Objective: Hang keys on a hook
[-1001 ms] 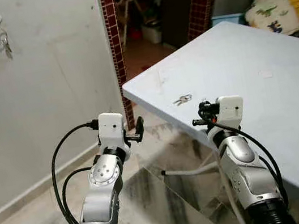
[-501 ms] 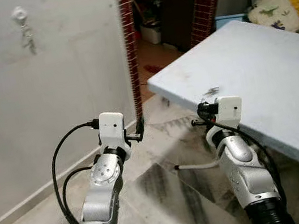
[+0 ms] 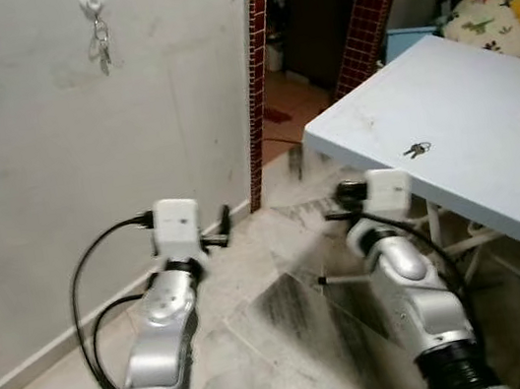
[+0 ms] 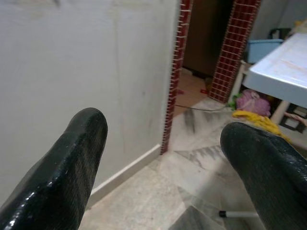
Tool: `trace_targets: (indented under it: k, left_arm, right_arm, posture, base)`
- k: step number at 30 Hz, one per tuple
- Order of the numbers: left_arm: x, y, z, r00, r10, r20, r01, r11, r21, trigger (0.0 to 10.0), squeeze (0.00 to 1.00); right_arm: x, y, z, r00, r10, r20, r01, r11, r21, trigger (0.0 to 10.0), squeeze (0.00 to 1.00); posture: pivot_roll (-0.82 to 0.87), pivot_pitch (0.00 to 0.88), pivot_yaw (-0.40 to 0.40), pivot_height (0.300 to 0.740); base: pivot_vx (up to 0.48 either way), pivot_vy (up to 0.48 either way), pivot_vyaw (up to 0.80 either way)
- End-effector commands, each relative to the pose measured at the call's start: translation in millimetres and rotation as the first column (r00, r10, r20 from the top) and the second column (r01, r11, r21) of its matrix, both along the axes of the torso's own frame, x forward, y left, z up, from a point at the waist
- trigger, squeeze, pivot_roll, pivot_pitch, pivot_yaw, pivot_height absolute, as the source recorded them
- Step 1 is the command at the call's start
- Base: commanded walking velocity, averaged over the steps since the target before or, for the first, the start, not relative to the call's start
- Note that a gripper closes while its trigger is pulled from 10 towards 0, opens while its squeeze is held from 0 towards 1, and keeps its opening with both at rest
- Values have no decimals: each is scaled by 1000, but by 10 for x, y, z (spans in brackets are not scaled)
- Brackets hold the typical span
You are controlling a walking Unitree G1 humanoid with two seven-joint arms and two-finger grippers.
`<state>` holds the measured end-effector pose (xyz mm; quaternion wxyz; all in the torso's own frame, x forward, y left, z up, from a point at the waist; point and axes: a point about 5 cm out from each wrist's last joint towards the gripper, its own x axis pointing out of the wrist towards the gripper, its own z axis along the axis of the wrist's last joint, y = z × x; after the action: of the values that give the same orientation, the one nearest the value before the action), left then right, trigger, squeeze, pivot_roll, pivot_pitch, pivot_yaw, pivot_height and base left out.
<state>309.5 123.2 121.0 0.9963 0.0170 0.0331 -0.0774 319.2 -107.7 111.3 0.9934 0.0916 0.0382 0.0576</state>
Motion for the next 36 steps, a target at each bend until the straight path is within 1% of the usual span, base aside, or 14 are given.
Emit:
trace_targets:
  k: [1,6,12,29,36]
  left_arm:
    - [9,-135,66,999,-31,29,31,999,-17,10000,0]
    - [-1,-144,62,998,-47,30,47,999,-20,10000,0]
    - [34,-136,90,998,-47,38,48,998,-27,10000,0]
    - [29,-112,92,998,-51,42,52,998,-38,10000,0]
    - [39,-125,98,997,-64,42,66,997,-46,10000,0]
  right_arm:
    - [4,-117,44,999,-37,24,37,999,-6,10000,0]
    - [-8,-90,61,999,-28,38,29,999,-13,10000,0]
    - [8,-71,97,999,-11,52,12,1000,-23,10000,0]
    - [19,-15,108,998,13,61,-12,1000,-21,10000,0]
    - [18,-24,106,998,13,63,-12,1000,-25,10000,0]
  posture:
    - [116,0,-101,740]
    - [103,0,-91,740]
    - [101,0,-90,740]
    - [127,0,-89,740]
    - [124,0,-84,740]
  base:
    - [0,0,0]
    - [0,0,458]
    - [0,0,800]
    - [0,0,800]
    - [0,0,800]
